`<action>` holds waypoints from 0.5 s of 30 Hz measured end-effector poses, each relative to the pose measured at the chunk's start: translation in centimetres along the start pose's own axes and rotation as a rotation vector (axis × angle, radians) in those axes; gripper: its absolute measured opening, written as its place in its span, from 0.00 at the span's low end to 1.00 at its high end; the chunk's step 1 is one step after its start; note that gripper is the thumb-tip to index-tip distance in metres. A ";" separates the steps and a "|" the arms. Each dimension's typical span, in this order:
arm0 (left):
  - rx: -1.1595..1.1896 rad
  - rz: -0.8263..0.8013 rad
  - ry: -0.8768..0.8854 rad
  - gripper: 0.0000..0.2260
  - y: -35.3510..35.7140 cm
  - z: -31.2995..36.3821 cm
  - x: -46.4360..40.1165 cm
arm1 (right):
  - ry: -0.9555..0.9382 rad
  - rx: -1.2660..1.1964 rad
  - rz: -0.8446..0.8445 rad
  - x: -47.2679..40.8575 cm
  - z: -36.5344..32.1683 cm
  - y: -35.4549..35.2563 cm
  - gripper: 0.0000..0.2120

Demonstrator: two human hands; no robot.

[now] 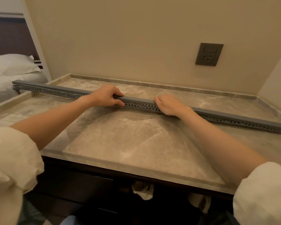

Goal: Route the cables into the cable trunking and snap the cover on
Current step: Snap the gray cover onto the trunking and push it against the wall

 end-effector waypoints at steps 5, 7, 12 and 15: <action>-0.023 0.094 0.022 0.17 0.7 -0.1 0.9 | -0.187 0.045 -0.087 -3.2 -6.0 2.3 0.21; -0.050 0.125 0.060 0.15 1.0 -0.1 1.3 | -0.226 0.084 -0.105 -4.2 -7.0 2.9 0.23; -0.056 0.104 0.104 0.17 1.4 -0.3 1.9 | -0.324 0.193 -0.081 -4.9 -6.9 3.8 0.21; -0.062 0.019 0.096 0.17 1.1 -0.7 1.6 | -0.335 0.211 -0.052 -5.1 -6.5 4.2 0.20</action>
Point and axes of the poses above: each hand's wrist, its own x-axis away from the middle knuckle, its own y-axis out of the palm, z = x × y, the point moved 5 cm from there along -x, towards the middle knuckle, and after that the axes turned 7 degrees about -y, right-handed, at the moved point
